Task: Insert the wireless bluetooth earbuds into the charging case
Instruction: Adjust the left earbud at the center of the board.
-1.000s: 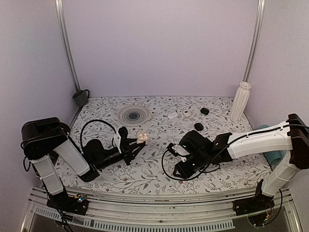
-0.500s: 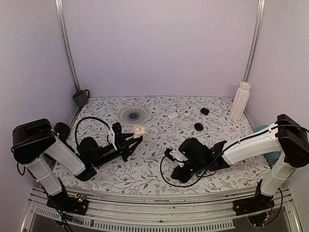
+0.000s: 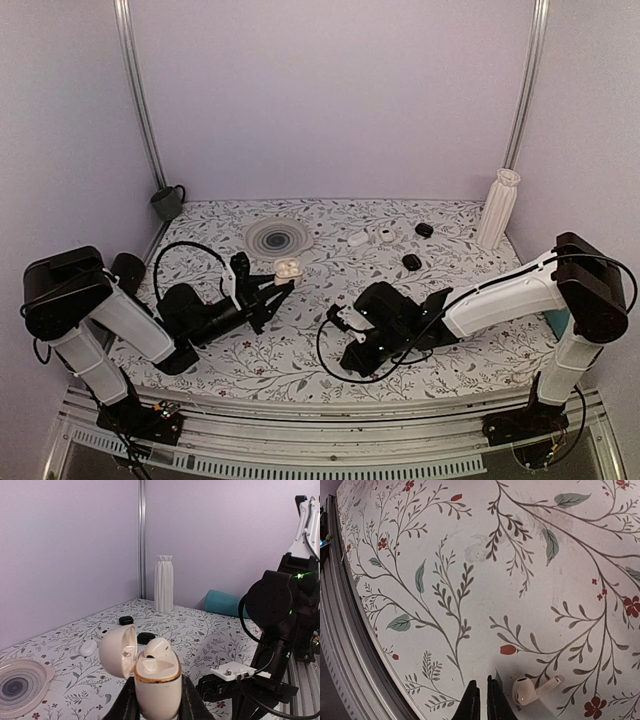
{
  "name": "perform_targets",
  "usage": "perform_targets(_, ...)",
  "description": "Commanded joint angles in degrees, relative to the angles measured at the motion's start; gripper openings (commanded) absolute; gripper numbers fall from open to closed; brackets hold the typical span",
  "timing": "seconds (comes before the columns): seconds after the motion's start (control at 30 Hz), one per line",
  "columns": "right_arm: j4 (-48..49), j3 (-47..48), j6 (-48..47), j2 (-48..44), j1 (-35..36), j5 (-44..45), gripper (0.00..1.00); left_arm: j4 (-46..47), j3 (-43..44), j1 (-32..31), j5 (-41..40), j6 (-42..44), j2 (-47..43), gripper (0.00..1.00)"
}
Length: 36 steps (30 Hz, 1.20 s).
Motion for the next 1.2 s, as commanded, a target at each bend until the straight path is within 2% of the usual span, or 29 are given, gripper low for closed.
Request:
perform_targets(0.0, -0.96, 4.29, 0.74, 3.13, 0.25, 1.59, 0.08, 9.54, -0.72, 0.63, -0.6, 0.76, -1.52, 0.0)
perform_targets(0.27, -4.63, 6.82, 1.03, 0.57, -0.23, 2.57, 0.11, 9.33, -1.12, 0.59, -0.83, 0.6, -2.24, 0.0)
perform_targets(0.53, -8.23, 0.74, 4.31, -6.41, -0.28, 2.41, 0.31, 9.17, -0.89, 0.6, -0.68, 0.93, -2.35, 0.0)
perform_targets(0.7, -8.61, -0.24, 5.45, -5.55, -0.27, 0.74, 0.4, 9.24, -0.67, 0.63, -0.62, 1.11, -2.3, 0.0)
perform_targets(1.17, -7.57, 3.57, 7.73, 1.42, -1.94, -3.51, 0.42, 8.15, -1.21, 0.63, -1.12, 1.64, -4.44, 0.0)
